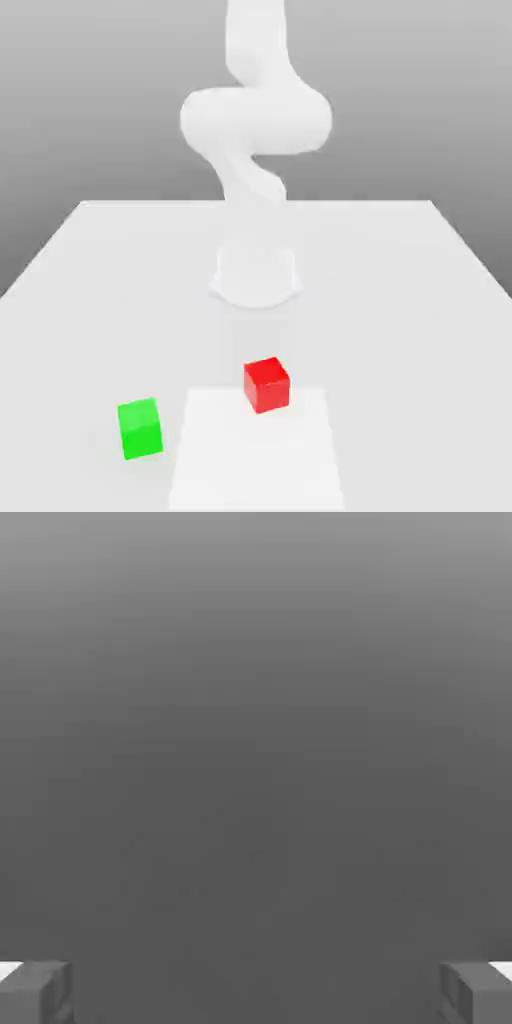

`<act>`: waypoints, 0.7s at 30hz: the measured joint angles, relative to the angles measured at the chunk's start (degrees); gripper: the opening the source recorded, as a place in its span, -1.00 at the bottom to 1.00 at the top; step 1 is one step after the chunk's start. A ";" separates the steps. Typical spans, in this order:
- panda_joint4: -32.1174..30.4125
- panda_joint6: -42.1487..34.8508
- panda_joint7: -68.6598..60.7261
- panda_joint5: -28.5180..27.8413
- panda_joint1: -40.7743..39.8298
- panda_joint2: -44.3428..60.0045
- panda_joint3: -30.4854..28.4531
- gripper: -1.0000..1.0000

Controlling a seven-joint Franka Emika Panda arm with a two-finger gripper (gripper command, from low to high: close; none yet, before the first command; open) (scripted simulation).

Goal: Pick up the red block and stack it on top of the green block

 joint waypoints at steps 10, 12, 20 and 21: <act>-18.70 13.53 -7.98 -1.63 2.60 16.14 -1.46 0.00; -22.72 16.37 -9.99 -1.64 3.09 19.61 -1.90 0.00; -32.92 34.69 -17.98 0.53 5.26 42.79 -3.26 0.00; -32.76 36.67 -18.55 1.23 5.13 45.15 -2.83 0.00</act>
